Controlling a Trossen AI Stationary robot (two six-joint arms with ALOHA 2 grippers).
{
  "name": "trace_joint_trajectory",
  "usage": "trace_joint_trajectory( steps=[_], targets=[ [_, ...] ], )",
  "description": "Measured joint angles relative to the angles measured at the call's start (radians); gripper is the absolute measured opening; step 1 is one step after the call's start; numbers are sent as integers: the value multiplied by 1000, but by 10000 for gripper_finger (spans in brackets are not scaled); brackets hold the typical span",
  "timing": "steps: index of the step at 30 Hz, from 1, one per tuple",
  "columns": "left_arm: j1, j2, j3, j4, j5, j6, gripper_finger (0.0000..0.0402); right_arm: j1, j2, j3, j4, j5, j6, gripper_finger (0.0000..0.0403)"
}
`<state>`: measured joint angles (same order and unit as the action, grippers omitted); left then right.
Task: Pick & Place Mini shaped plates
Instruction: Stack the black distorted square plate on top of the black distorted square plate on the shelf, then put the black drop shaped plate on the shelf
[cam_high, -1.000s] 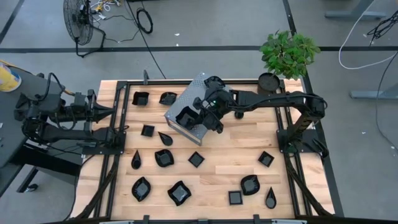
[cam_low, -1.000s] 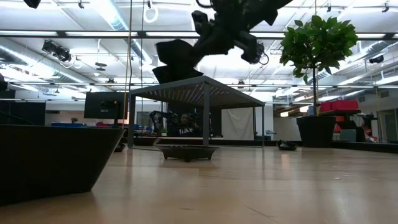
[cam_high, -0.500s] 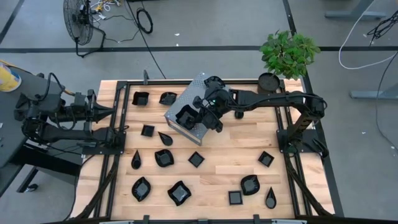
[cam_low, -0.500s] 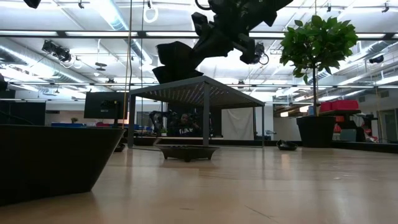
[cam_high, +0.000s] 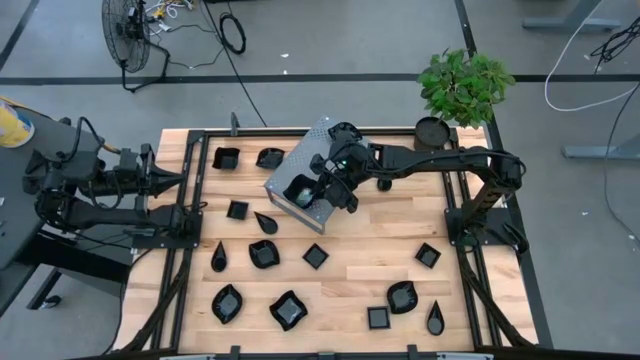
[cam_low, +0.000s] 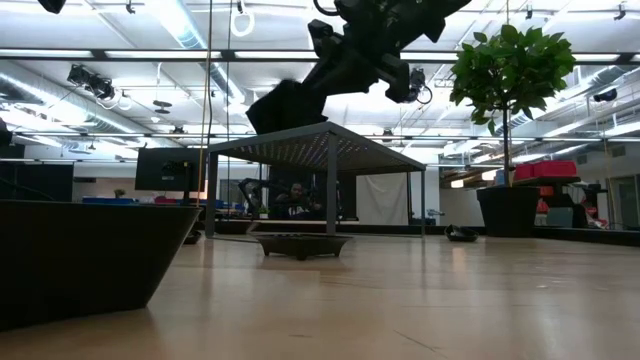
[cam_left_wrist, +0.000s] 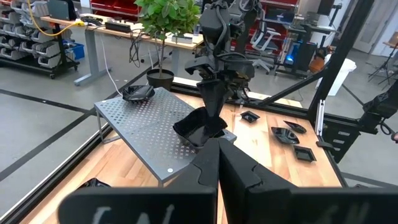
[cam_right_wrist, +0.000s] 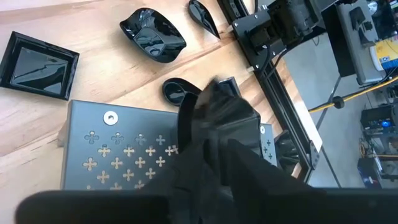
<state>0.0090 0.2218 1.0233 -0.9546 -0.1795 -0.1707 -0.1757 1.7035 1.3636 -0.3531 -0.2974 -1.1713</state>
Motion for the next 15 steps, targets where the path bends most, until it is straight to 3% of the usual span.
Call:
trace_joint_trajectory(
  steps=[15],
  targets=[
    [0, 0, 0, 0, 0, 0, 5, 5, 0, 0, 0, 1, 31, 162]
  ],
)
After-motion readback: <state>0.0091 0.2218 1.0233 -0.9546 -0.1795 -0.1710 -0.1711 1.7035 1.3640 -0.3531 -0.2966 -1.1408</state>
